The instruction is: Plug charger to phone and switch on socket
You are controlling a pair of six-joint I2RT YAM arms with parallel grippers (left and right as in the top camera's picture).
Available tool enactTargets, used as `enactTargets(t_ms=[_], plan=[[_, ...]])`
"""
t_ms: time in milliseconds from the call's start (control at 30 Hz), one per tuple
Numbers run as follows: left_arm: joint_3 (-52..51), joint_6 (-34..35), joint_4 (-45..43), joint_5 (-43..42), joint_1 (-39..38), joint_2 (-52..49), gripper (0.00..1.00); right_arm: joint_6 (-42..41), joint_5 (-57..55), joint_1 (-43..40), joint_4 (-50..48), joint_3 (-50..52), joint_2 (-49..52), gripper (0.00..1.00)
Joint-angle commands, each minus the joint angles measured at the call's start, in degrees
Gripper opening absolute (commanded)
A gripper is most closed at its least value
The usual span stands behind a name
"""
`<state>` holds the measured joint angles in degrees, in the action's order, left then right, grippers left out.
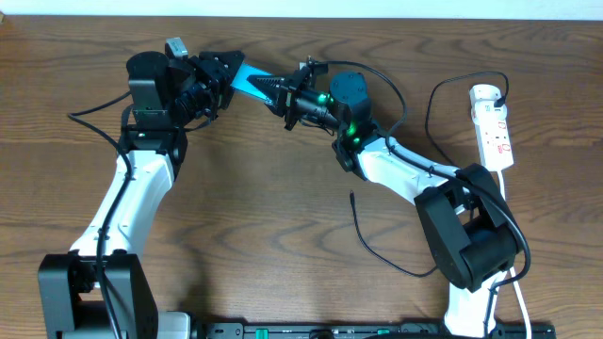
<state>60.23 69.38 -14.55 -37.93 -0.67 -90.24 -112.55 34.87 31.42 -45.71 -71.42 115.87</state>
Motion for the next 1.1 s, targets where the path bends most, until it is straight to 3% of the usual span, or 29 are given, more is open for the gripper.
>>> enactTargets(t_ms=[0, 33, 133, 467, 500, 567, 667, 700, 1067], plan=[[0.0, -0.07, -0.81, 0.55, -0.07, 0.44, 0.19, 0.61, -1.33, 0.26, 0.28, -0.57, -0.46, 0.02], [0.0, -0.09, -0.81, 0.55, -0.07, 0.44, 0.12, 1.07, -1.33, 0.28, 0.28, -0.57, -0.46, 0.02], [0.0, -0.09, -0.81, 0.52, -0.07, 0.44, 0.08, 2.05, -1.31, 0.31, 0.42, -0.57, -0.46, 0.02], [0.0, -0.33, -0.79, 0.5, -0.07, 0.44, 0.07, 2.08, -1.18, 1.07, 0.48, -0.57, -0.46, 0.04], [0.0, -0.55, -0.79, 0.5, -0.07, 0.44, 0.07, 2.08, -1.11, 1.09, 0.48, -0.57, -0.46, 0.13], [0.0, -1.68, -0.79, 0.5, -0.07, 0.44, 0.07, 2.19, -0.83, 1.09, 0.44, -0.57, -0.46, 0.61], [0.0, -1.84, -0.76, 0.5, -0.07, 0.44, 0.07, 3.39, -0.83, 1.09, 0.24, -0.57, -0.46, 0.95], [0.0, -1.86, -0.76, 0.5, -0.07, 0.44, 0.07, 3.39, -0.83, 1.09, 0.26, -0.57, -0.46, 0.99], [0.0, -3.15, 1.11, 0.46, 2.38, 0.44, 0.08, 10.49, 4.92, -1.79, 0.28, -0.57, -0.46, 0.99]])
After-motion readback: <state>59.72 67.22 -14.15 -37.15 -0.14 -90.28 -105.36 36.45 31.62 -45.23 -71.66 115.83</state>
